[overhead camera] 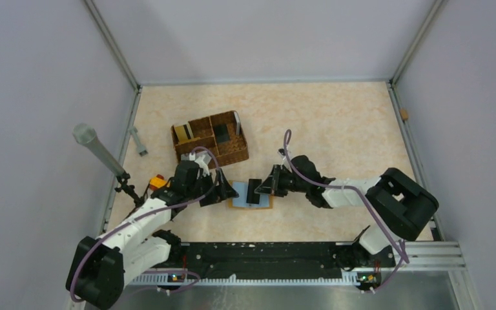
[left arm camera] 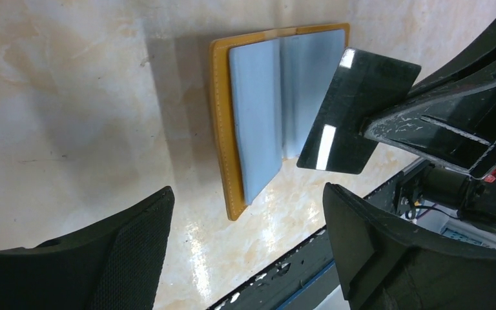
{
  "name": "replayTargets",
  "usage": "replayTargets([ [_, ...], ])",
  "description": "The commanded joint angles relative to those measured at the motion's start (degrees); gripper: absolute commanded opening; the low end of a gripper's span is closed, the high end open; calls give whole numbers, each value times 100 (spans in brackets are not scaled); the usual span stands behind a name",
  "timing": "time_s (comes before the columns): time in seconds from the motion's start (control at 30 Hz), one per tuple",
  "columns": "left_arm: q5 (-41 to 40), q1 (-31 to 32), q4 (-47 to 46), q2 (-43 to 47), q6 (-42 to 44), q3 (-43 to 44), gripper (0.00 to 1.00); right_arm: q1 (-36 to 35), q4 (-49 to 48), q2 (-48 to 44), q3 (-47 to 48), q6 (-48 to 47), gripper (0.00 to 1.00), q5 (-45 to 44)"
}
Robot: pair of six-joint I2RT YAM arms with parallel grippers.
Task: Put the credit cards into the card holder
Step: Insert the credit card into the card holder.
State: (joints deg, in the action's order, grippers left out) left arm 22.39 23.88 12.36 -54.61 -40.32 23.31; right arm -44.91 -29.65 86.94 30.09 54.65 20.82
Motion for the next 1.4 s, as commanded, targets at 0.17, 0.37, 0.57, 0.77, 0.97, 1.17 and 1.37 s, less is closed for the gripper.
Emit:
replayTargets([
  [0.17,-1,12,-655,-707,-29,11,77,-90,-391,319,209,125,0,-515],
  [0.37,123,11,-997,-1096,-47,62,67,-90,-344,429,211,112,0,-571],
  [0.57,140,11,-1185,-1278,-36,43,60,-94,-498,607,189,197,0,-480],
  [0.77,151,11,-1346,-1520,-14,20,45,-97,-684,663,102,345,0,-454],
  [0.97,10,12,-1285,-1635,40,-27,44,-92,-576,597,92,364,0,-577],
  [1.17,-155,7,-1139,-1655,88,-27,42,-89,-399,518,27,334,0,-693],
  [1.37,-197,11,-1070,-1681,123,-44,43,-95,-167,574,102,312,0,-650],
])
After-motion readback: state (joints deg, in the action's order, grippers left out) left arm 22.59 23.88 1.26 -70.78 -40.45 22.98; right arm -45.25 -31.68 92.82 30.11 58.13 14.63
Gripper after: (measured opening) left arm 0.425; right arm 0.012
